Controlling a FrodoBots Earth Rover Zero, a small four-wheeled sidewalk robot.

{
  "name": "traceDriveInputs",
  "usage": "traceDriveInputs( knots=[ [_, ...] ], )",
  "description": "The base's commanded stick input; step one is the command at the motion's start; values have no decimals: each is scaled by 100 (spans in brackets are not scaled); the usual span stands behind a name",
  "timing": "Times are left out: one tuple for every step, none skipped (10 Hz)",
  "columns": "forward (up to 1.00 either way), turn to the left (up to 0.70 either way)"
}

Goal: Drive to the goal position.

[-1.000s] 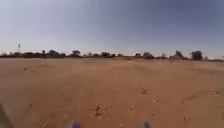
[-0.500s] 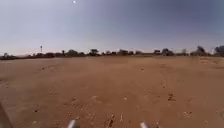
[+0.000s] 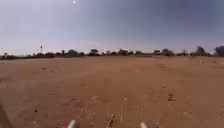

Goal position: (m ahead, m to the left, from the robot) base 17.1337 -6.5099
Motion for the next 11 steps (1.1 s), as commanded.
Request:
traceDriveInputs(
  knots=[
    [70, 0],
    [70, 0],
    [70, 0],
    [70, 0],
    [70, 0],
    [70, 0],
    [70, 0],
    [70, 0],
    [70, 0],
    [70, 0],
    [70, 0]
  ],
)
